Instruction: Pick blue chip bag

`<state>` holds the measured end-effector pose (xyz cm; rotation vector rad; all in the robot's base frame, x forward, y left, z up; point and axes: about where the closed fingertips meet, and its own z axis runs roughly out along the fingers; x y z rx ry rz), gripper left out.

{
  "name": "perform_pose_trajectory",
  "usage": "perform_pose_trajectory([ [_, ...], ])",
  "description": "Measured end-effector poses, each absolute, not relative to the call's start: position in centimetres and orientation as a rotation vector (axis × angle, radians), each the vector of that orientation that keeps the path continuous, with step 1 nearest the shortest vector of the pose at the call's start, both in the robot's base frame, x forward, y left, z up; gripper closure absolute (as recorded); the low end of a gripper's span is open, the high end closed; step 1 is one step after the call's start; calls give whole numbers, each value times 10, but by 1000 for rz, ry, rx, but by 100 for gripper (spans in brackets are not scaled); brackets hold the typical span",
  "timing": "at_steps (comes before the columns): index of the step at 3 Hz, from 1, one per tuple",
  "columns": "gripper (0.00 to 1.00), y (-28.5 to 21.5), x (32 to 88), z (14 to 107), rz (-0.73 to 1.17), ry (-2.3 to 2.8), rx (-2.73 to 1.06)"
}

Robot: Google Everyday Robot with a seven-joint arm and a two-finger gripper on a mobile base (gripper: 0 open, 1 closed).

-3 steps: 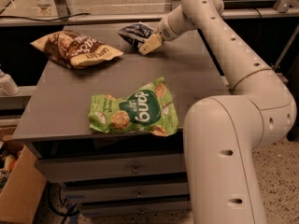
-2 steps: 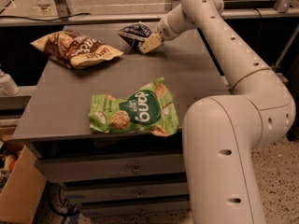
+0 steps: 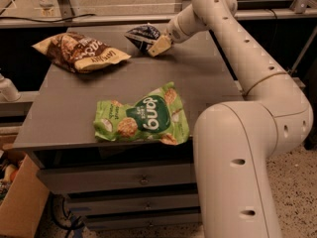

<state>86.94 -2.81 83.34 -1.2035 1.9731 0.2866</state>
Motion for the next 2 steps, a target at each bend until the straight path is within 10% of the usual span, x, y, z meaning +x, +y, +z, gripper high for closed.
perform_pose_trajectory([
  [2, 100, -28, 869, 834, 287, 1973, -1204],
])
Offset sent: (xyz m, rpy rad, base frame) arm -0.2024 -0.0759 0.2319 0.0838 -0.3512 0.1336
